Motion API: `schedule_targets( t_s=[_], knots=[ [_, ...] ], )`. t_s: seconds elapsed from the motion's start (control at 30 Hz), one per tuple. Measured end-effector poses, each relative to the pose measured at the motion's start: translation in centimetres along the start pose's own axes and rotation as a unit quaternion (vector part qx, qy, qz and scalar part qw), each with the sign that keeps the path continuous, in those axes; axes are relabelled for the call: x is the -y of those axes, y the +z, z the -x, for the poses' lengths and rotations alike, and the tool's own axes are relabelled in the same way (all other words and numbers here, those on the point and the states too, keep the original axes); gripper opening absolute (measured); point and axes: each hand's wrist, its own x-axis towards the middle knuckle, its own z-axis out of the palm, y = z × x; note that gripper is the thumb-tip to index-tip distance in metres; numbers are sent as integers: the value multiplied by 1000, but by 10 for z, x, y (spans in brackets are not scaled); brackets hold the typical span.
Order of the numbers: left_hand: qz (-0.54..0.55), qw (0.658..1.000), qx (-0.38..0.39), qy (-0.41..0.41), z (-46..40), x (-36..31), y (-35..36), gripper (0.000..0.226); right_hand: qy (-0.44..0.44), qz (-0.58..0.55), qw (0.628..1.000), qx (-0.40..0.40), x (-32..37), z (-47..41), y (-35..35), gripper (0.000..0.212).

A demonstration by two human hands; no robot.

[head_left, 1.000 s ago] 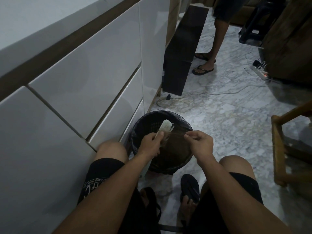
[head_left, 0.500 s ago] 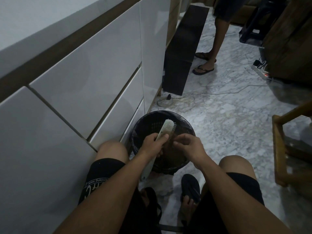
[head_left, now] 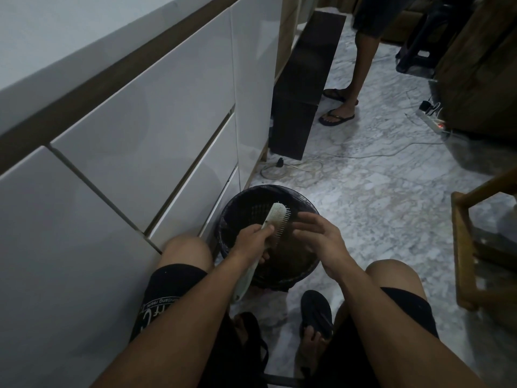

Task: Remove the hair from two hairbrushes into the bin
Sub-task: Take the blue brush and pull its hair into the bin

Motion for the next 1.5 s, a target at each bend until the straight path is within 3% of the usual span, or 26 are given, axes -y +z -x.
schedule_targets(
  t_s=[0.13, 0.27, 0.5, 0.7, 0.83, 1.1, 1.37, 1.5],
  knots=[
    [-18, 999, 31, -5, 5, 1, 2, 27, -28, 50, 998, 33, -3, 4, 7, 34],
    [-61, 998, 7, 17, 3, 4, -2, 41, -25, 76, 996, -41, -4, 2, 8, 9],
    [-51, 997, -50, 22, 0, 4, -1, 42, -15, -25, 986, -166, -7, -9, 2, 9],
    [-19, 1000, -23, 0, 2, 1, -3, 40, 28, -13, 998, -52, -5, -4, 1, 13],
    [-36, 998, -58, 15, 3, 1, -4, 40, 19, 18, 999, 28, -6, 1, 2, 16],
    [-70, 985, -145, 64, 1, 3, -9, 45, -33, 43, 993, -101, -1, -7, -3, 8],
    [109, 992, -21, -64, 7, -15, -4, 25, 27, 119, 992, 39, -2, -7, -16, 8],
    [131, 987, 26, -87, 9, -14, 0, 21, 22, 195, 972, 128, -2, 5, -7, 35]
  ],
)
